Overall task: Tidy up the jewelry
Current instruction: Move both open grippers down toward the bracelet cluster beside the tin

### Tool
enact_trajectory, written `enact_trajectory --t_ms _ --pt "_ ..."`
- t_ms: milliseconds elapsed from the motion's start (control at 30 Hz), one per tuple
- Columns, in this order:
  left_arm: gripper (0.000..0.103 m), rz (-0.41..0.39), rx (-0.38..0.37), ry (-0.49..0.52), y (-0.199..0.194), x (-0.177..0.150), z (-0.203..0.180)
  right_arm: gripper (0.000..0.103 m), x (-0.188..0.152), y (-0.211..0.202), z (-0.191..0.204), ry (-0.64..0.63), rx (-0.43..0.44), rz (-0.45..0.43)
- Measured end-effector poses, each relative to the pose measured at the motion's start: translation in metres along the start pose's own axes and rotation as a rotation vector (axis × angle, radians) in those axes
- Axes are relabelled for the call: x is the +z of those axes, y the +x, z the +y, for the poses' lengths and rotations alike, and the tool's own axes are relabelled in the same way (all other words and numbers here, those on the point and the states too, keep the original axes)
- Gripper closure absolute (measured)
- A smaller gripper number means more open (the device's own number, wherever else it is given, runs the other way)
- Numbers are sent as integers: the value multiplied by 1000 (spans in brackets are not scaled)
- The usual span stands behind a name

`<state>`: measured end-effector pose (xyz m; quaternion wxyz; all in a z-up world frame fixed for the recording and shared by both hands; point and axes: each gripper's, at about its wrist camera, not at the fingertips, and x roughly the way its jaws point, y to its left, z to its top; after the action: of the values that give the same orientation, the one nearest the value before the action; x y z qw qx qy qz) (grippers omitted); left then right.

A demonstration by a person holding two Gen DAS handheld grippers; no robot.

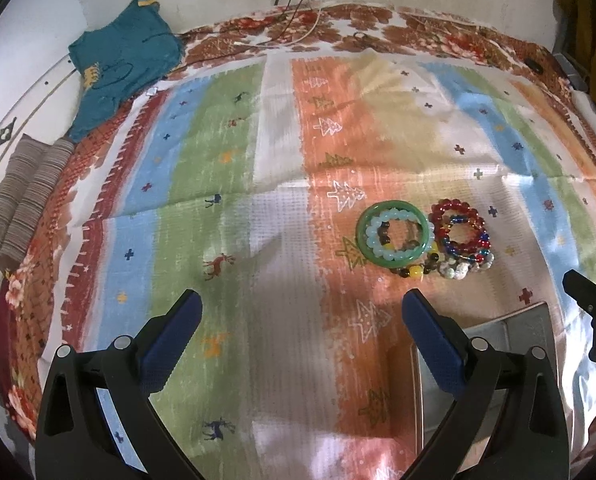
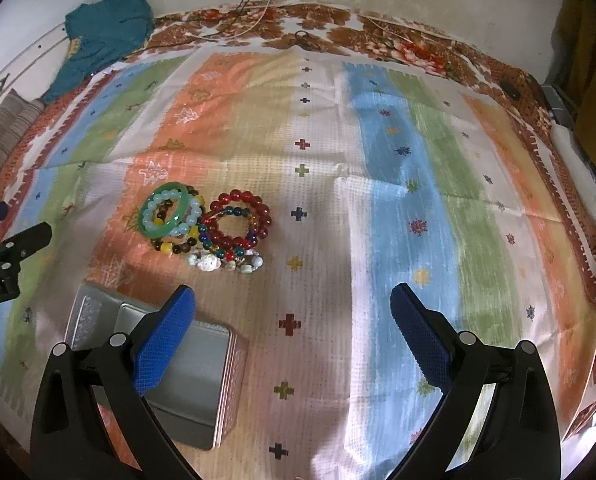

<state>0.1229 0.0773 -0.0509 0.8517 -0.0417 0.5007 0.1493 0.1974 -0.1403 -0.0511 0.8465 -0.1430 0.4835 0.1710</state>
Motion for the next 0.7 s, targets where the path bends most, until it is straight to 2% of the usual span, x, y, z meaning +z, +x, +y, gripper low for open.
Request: enact_trajectory --t_ms 300,533,700 --pt "6 56 28 -32 30 11 3 4 12 25 -1 11 -16 42" --pt "6 86 -25 -31 49 20 -4 4 18 41 3 8 -18 59" --pt "6 99 -22 -24 64 26 -7 4 23 52 6 4 -15 77"
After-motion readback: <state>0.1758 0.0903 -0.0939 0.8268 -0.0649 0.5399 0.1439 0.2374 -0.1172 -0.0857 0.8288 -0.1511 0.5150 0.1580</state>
